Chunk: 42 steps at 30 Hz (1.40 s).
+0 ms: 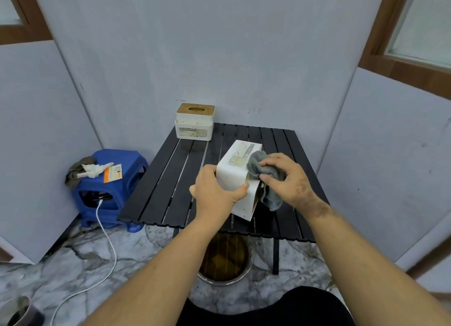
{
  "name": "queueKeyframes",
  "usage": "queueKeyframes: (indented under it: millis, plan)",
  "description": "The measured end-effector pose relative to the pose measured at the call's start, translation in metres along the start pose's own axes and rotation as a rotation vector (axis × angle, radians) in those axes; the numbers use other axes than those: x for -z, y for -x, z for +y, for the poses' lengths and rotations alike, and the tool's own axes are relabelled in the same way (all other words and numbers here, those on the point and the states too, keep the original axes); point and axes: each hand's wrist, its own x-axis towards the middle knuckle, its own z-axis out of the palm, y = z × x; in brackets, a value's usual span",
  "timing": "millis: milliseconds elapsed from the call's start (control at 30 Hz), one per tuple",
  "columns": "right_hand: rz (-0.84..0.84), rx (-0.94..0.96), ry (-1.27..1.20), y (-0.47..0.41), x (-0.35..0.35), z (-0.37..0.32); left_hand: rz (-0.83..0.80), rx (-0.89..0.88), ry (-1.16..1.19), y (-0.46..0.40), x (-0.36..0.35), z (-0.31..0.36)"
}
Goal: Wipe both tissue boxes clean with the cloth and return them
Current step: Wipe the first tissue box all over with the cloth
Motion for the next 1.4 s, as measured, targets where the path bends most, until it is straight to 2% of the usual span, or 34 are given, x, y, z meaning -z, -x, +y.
queueKeyframes:
  millis: [133, 267, 367, 500, 600, 733, 867, 1033, 1100, 1400]
  plan:
    - [-0.008, -0.044, 0.058, 0.014, 0.0, 0.006, -0.017, 0.004, 0.0, 0.0, 0.003, 0.002]
    - [-0.024, 0.012, 0.171, 0.014, 0.002, 0.004, -0.078, -0.015, -0.054, -0.005, 0.009, 0.005]
    - [-0.072, 0.026, 0.24, 0.009, 0.006, 0.002, -0.22, -0.064, -0.196, -0.02, 0.029, 0.009]
    - [-0.103, 0.019, 0.268, 0.006, 0.008, -0.004, -0.507, -0.219, -0.491, -0.051, 0.063, 0.02]
    - [-0.065, 0.036, 0.265, 0.005, 0.009, -0.006, -0.614, -0.395, -0.644, -0.071, 0.075, 0.032]
    - [-0.02, 0.036, 0.239, 0.012, 0.005, -0.01, -0.728, -0.796, -0.923, -0.091, 0.075, 0.048]
    - [-0.028, -0.005, 0.225, 0.023, 0.001, -0.014, -0.735, -1.177, -1.116, -0.107, 0.065, 0.051]
    - [0.026, -0.065, 0.254, 0.033, 0.002, -0.01, -0.795, -1.4, -1.146, -0.117, 0.051, 0.069]
    - [0.059, -0.107, 0.244, 0.037, 0.003, -0.01, -0.872, -1.428, -1.173, -0.115, 0.044, 0.081]
    - [0.3, -0.312, 0.167, 0.072, -0.012, -0.025, -1.11, -1.187, -1.193, -0.104, 0.018, 0.11]
